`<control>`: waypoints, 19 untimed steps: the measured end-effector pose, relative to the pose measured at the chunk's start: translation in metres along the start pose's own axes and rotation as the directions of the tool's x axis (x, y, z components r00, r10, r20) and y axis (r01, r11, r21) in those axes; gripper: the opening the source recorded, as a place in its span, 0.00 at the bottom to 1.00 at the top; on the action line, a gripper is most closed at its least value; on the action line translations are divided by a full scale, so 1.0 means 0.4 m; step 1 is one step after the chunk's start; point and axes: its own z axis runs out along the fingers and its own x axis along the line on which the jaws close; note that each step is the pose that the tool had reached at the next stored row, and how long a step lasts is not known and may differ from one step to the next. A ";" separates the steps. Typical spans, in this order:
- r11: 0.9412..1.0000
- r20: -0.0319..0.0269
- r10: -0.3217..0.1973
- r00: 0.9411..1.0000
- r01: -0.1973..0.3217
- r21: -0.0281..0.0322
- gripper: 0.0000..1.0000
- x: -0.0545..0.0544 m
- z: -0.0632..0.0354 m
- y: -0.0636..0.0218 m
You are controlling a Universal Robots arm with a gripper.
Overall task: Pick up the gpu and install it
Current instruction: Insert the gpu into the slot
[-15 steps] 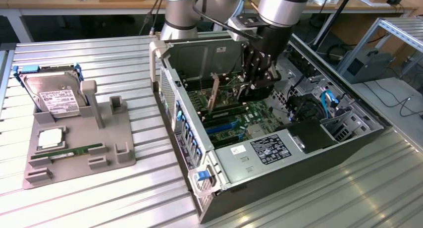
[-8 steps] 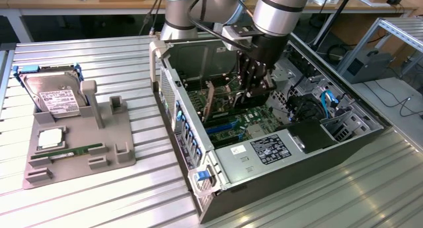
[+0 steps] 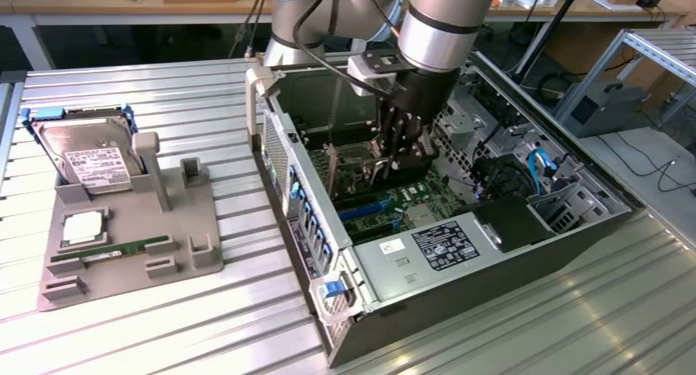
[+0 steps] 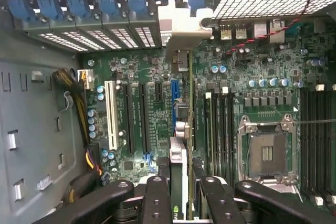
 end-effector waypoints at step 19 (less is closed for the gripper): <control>1.000 0.000 0.000 1.000 0.000 0.000 0.27 0.025 0.085 0.047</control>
